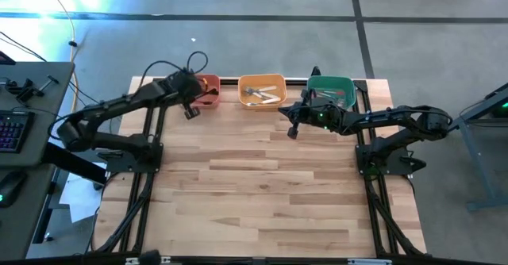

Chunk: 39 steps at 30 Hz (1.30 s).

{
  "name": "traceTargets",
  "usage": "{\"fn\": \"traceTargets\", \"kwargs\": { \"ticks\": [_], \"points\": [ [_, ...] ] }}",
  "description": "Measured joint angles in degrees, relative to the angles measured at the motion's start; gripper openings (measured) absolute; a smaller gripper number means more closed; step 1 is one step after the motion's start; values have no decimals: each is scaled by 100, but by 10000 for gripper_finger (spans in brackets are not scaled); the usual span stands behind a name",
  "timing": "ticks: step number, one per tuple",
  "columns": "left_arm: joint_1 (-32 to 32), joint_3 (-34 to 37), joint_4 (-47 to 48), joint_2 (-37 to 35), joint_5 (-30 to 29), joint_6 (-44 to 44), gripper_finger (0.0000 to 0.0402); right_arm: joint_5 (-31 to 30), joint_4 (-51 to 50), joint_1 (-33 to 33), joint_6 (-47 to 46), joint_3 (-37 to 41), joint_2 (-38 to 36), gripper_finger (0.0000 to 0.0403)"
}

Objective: Sort silverware by color (type)
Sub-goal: Put the black fork into the orange bin, then return to Home Position

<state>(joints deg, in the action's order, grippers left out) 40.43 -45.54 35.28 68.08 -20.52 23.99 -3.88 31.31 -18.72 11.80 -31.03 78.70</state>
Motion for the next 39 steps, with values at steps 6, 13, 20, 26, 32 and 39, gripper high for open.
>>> {"fn": "traceTargets", "kwargs": {
  "ticks": [6,13,20,26,32,39],
  "points": [
    [427,-208,-425,758,143,1168,1,0,0,-1,-42,0,0,0],
    [691,-476,-509,1603,228,2548,1,0,-2,-1,-42,0,0,0],
    [786,-544,-441,2176,-155,2809,1,0,-21,-1,-38,0,0,0],
    [740,-550,-607,2206,219,2538,14,0,-26,-1,-40,0,0,0],
    [568,-551,-602,2069,191,2243,48,1,-28,0,-29,0,0,0],
    [269,-551,-490,1464,1023,1621,31,0,-185,-1,25,0,0,0]
  ]
}}
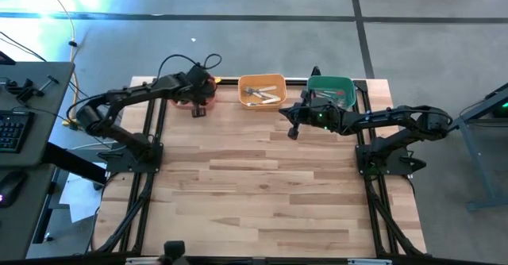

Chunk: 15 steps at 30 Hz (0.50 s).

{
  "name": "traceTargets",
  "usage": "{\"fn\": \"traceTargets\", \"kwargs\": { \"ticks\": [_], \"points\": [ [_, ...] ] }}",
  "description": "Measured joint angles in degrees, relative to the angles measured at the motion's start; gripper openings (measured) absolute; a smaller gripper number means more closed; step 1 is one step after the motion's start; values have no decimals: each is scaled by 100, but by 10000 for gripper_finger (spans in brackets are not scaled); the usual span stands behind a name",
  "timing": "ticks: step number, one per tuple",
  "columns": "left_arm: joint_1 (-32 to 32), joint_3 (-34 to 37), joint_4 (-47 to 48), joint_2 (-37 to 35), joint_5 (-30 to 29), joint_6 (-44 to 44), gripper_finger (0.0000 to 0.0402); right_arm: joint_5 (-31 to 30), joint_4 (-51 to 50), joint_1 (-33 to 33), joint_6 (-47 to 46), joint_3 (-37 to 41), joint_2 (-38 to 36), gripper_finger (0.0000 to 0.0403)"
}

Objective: Sort silverware by color (type)
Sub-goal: Return to Home Position

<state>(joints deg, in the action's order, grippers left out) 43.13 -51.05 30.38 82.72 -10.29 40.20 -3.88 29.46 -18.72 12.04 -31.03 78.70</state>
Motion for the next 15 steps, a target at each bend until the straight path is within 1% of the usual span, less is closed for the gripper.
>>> {"fn": "traceTargets", "kwargs": {
  "ticks": [2,4,6,7,8,10,12,13,15],
  "points": [
    [-91,0,-12,-168,509,-355,16,0,-7,1,82,0,0,0],
    [-194,2,-23,-307,1187,-833,4,0,7,0,207,14,0,0],
    [-395,122,-153,-456,1753,-1414,3,-2,400,-4,310,243,-2,0],
    [-548,258,-264,-535,1883,-1589,3,0,681,-23,334,432,-1,0],
    [-733,433,-394,-613,1880,-1701,1,4,1042,-47,342,664,0,0],
    [-1154,837,-846,-778,1558,-1954,0,1,1800,-123,342,1126,0,0],
    [-1529,1221,-1666,-949,1305,-2389,0,-4,2467,-219,327,1598,0,0],
    [-1681,1451,-2084,-1044,1285,-2569,0,-4,2751,-276,312,1795,0,0],
    [-1910,1974,-2802,-1232,1315,-2646,0,-2,3377,-388,206,2145,0,0]
  ]
}}
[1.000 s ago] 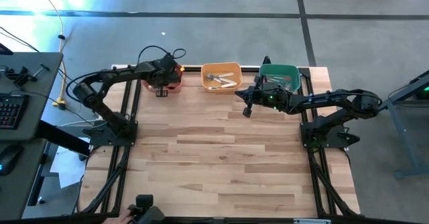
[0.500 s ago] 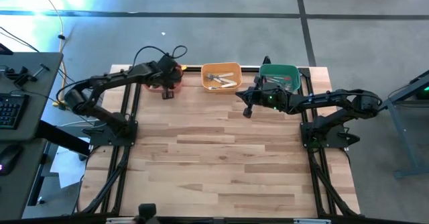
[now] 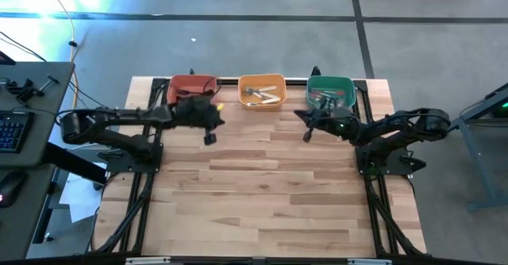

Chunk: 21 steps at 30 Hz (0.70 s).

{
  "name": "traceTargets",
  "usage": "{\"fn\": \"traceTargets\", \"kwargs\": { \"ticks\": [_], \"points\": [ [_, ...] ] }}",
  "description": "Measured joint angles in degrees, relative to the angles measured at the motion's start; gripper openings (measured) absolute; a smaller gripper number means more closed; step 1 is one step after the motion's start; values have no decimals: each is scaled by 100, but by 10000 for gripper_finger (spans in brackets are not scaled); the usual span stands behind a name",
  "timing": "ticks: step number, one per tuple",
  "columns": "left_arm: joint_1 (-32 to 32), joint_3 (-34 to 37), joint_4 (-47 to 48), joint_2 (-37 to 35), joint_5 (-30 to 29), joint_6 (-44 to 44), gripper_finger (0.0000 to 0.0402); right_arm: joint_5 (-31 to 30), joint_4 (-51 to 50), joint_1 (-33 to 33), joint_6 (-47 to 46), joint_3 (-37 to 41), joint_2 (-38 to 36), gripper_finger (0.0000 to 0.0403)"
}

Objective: Sort silverware by color (type)
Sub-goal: Return to Home Position

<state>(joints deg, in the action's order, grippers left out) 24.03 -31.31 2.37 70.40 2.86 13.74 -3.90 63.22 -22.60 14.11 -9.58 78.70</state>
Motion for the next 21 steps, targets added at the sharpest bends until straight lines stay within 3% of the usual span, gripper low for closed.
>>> {"fn": "traceTargets", "kwargs": {
  "ticks": [9,16,21],
  "points": [
    [7,2229,-2973,-1298,1031,-314,0,119,1254,-276,-229,911,-7,0],
    [236,2928,-3326,-2675,1312,-539,0,503,1086,-302,-504,911,-120,0],
    [298,3068,-2879,-3607,1357,-662,0,507,686,-302,-510,912,-514,0]
  ]
}}
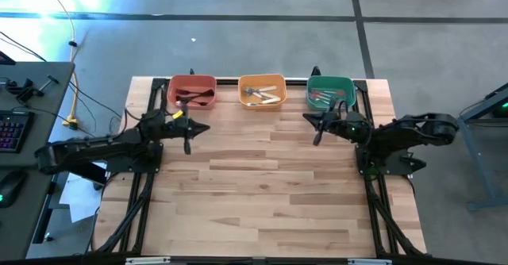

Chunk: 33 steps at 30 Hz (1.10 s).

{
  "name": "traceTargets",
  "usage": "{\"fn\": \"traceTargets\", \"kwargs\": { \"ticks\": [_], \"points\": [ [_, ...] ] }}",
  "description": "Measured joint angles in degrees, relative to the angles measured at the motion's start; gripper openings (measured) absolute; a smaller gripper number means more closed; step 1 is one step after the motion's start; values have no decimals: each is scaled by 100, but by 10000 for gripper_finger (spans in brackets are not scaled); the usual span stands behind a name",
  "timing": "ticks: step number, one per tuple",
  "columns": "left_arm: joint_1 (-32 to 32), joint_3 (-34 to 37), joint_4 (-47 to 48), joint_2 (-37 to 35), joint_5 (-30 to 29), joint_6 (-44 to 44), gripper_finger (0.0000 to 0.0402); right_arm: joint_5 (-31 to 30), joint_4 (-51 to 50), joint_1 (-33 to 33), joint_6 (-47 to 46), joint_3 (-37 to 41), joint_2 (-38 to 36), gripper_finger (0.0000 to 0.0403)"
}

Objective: Sort silverware by color (type)
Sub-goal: Return to Home Position

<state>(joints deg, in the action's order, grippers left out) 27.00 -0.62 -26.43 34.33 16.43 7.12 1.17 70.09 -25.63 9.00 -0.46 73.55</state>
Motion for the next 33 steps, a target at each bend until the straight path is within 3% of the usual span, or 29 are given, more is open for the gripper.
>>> {"fn": "traceTargets", "kwargs": {
  "ticks": [10,26,33],
  "points": [
    [-2,-4,1105,-1300,-4,4,0,39,-1497,0,-124,0,-1187,0],
    [-2,-2,2319,-3427,-237,-459,0,-93,-2466,-24,146,-1,-2619,0],
    [-2,-20,2390,-3414,-302,-352,0,-50,-3635,-173,149,-1,-3811,0]
  ]
}}
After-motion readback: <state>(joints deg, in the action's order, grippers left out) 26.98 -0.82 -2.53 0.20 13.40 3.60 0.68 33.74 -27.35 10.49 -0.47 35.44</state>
